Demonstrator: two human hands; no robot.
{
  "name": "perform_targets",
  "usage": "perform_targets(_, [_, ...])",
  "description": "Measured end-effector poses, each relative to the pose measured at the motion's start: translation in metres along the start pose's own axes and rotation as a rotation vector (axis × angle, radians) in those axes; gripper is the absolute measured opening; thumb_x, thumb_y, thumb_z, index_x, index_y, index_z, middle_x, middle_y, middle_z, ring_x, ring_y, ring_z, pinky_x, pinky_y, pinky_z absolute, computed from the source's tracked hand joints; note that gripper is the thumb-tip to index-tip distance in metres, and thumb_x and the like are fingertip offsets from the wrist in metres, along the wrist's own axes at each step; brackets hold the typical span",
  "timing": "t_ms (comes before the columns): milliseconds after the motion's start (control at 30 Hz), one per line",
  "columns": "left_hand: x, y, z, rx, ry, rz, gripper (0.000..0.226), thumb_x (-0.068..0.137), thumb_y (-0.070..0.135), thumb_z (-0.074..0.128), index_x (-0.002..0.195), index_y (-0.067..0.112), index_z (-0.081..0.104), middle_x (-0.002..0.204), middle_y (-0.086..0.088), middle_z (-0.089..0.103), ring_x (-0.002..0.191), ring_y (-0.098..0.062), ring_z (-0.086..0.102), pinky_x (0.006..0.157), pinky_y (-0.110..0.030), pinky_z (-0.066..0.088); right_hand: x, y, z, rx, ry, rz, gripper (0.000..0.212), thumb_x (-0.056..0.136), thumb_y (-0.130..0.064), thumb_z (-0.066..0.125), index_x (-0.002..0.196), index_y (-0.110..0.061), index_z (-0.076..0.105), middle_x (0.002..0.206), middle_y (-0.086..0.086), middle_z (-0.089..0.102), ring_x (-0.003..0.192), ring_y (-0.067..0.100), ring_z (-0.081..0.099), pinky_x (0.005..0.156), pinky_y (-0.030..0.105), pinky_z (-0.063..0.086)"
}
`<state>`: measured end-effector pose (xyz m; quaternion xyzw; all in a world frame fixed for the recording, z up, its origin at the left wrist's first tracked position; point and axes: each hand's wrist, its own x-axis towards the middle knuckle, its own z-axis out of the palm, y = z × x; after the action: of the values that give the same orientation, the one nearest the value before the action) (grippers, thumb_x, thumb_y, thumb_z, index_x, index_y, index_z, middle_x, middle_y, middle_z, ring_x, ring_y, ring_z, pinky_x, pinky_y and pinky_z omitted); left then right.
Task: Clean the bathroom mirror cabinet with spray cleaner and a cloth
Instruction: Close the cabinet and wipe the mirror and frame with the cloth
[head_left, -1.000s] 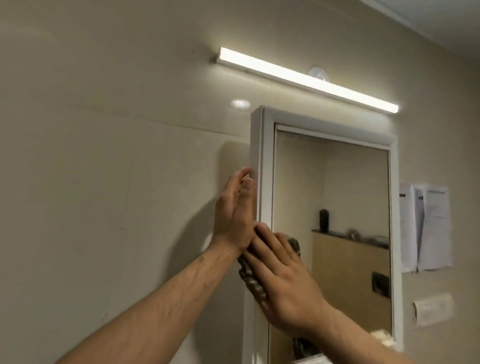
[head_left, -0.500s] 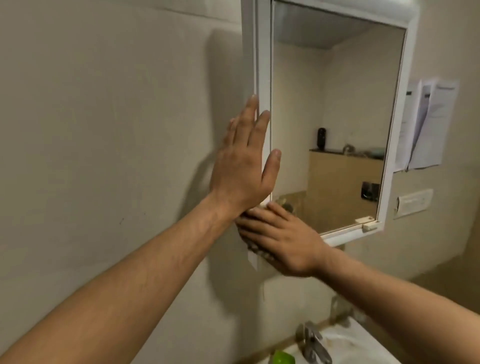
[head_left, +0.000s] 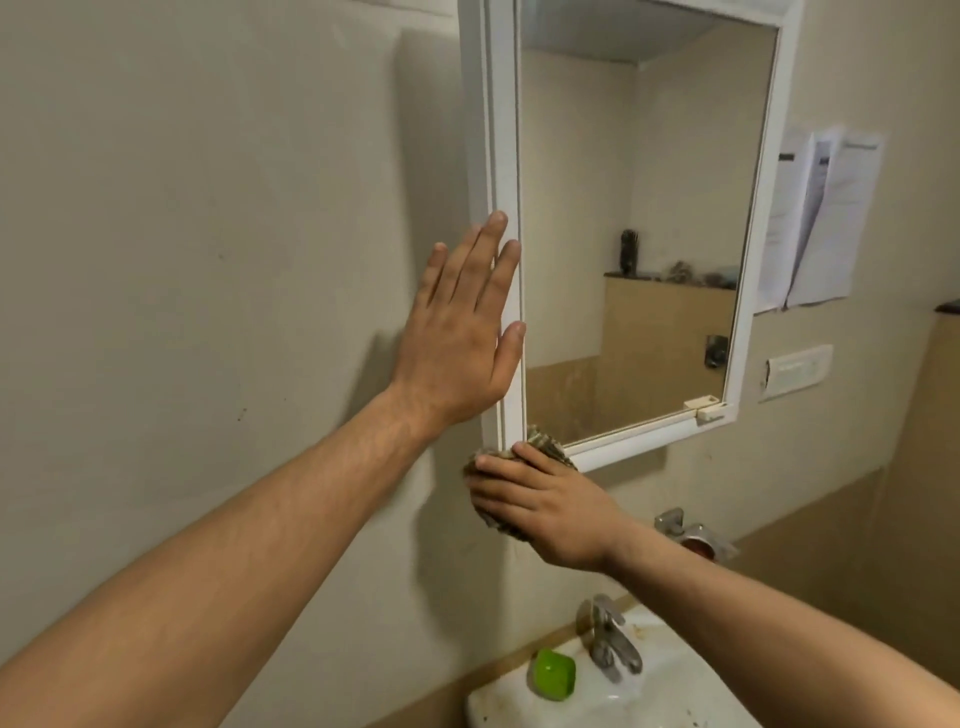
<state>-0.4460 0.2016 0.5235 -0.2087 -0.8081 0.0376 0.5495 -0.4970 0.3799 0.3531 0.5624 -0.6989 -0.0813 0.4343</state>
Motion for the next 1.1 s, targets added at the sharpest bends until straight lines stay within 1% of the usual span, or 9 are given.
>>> perform_targets(100, [0.023, -0.006, -0.013, -0.034, 0.053, 0.01, 0.071, 0.103, 0.037, 0.044, 0.163, 0.006, 0.022, 0.173, -0.014, 0.011, 0.161, -0.027, 0.009, 0.131, -0.048, 0.007, 0.016, 0.023, -0.017, 0.006, 0.155, 0.065, 0.043, 0.107, -0.014, 0.047, 0.15, -0.016, 0.052, 0.16, 0.003, 0.047, 0.157, 0.023, 0.028, 0.127, 0.052, 0.022])
perform_targets(333, [0.105, -0.019, -0.053, -0.114, 0.23, -0.044, 0.07, 0.102, 0.036, 0.047, 0.163, 0.009, 0.023, 0.173, -0.009, 0.013, 0.161, -0.022, 0.011, 0.131, -0.045, 0.013, 0.12, 0.157, -0.145, 0.037, 0.784, 0.628, 0.046, 0.107, -0.043, 0.042, 0.147, -0.024, 0.055, 0.159, 0.006, 0.042, 0.15, 0.032, 0.033, 0.117, 0.058, 0.034])
perform_targets(433, [0.138, -0.021, -0.067, -0.096, 0.277, 0.004, 0.07, 0.103, 0.037, 0.045, 0.163, 0.009, 0.023, 0.173, -0.01, 0.014, 0.161, -0.023, 0.012, 0.129, -0.049, 0.017, 0.173, 0.205, -0.202, 0.11, 0.95, 0.638, 0.051, 0.097, -0.035, 0.053, 0.146, -0.021, 0.056, 0.156, 0.006, 0.044, 0.148, 0.029, 0.036, 0.117, 0.054, 0.037])
perform_targets(500, [0.161, -0.02, -0.075, -0.098, 0.317, 0.013, 0.07, 0.103, 0.038, 0.041, 0.163, 0.007, 0.022, 0.173, -0.011, 0.016, 0.161, -0.022, 0.013, 0.129, -0.048, 0.018, 0.209, 0.224, -0.228, 0.171, 0.861, 0.57, 0.053, 0.098, -0.039, 0.054, 0.148, -0.021, 0.053, 0.156, 0.003, 0.045, 0.148, 0.024, 0.038, 0.12, 0.047, 0.036])
perform_targets(600, [0.191, -0.017, -0.078, -0.039, 0.365, -0.04, 0.066, 0.107, 0.039, 0.038, 0.163, 0.009, 0.023, 0.173, -0.01, 0.017, 0.16, -0.022, 0.013, 0.129, -0.045, 0.017, 0.233, 0.239, -0.234, 0.064, 0.475, 0.409, 0.061, 0.102, -0.044, 0.053, 0.155, -0.014, 0.043, 0.162, 0.009, 0.039, 0.154, 0.029, 0.029, 0.127, 0.047, 0.024])
perform_targets(733, [0.226, -0.016, -0.071, 0.006, 0.234, -0.129, 0.067, 0.105, 0.049, 0.032, 0.163, 0.017, 0.026, 0.173, -0.003, 0.02, 0.159, -0.022, 0.017, 0.13, -0.044, 0.019, 0.22, 0.264, -0.234, 0.072, 0.412, 0.34, 0.067, 0.1, -0.049, 0.046, 0.155, -0.013, 0.042, 0.163, 0.012, 0.038, 0.154, 0.031, 0.027, 0.126, 0.048, 0.025])
perform_targets(867, [0.252, -0.014, -0.06, 0.053, 0.086, -0.063, 0.072, 0.105, 0.059, 0.029, 0.162, 0.016, 0.025, 0.171, -0.005, 0.025, 0.158, -0.024, 0.022, 0.128, -0.046, 0.015, 0.178, 0.312, -0.238, 0.129, 0.491, 0.564, 0.048, 0.102, -0.04, 0.046, 0.148, -0.026, 0.051, 0.156, 0.002, 0.048, 0.146, 0.023, 0.04, 0.121, 0.055, 0.031])
perform_targets(1033, [0.28, -0.001, -0.038, 0.358, -0.078, 0.021, 0.081, 0.104, 0.066, 0.02, 0.161, 0.008, 0.027, 0.168, -0.012, 0.029, 0.158, -0.027, 0.021, 0.131, -0.044, 0.003, 0.098, 0.368, -0.239, 0.079, 0.537, 1.115, 0.039, 0.104, -0.04, 0.047, 0.136, -0.021, 0.054, 0.137, 0.008, 0.054, 0.129, 0.032, 0.052, 0.116, 0.048, 0.034])
perform_targets(1100, [0.296, 0.019, -0.028, 0.383, -0.126, 0.027, 0.083, 0.104, 0.066, 0.017, 0.16, 0.005, 0.03, 0.167, -0.014, 0.031, 0.156, -0.028, 0.025, 0.131, -0.044, 0.008, 0.109, 0.363, -0.239, 0.081, 0.565, 1.111, 0.035, 0.102, -0.042, 0.046, 0.129, -0.022, 0.055, 0.132, 0.008, 0.054, 0.128, 0.034, 0.053, 0.109, 0.044, 0.038])
